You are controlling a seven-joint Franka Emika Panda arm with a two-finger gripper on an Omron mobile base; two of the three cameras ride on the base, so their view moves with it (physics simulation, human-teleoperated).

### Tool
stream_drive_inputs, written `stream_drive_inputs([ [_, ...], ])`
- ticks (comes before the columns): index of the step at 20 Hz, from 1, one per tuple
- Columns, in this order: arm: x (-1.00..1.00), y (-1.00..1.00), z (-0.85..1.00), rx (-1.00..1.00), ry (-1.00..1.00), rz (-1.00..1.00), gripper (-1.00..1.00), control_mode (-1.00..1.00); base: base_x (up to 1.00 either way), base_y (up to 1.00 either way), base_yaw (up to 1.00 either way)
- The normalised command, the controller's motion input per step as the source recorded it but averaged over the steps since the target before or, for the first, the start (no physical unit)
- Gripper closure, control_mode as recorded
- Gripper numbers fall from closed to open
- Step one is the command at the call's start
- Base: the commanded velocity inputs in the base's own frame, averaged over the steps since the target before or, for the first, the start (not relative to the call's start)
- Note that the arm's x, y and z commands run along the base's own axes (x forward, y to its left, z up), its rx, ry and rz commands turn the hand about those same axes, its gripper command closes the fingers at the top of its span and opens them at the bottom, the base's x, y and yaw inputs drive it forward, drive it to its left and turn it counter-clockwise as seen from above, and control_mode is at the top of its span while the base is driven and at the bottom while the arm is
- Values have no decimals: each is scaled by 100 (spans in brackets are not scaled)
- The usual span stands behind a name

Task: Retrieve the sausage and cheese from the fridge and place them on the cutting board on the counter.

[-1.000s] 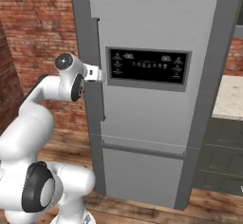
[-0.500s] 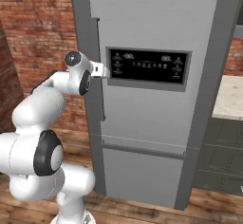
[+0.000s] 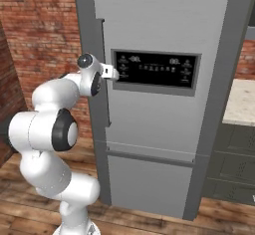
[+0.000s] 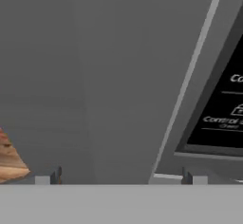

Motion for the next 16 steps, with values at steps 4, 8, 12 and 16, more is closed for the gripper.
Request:
stream_drive_inputs([
  [4,57,2,-21,0,-1,0,-100,-100,0,0,0],
  [8,69,0,-25,0,-3,0,-100,-100,0,0,0],
  [12,92,1,-32,0,-7,0,-100,-100,0,0,0],
  [16,80,0,-30,0,-2,0,100,-100,0,0,0],
])
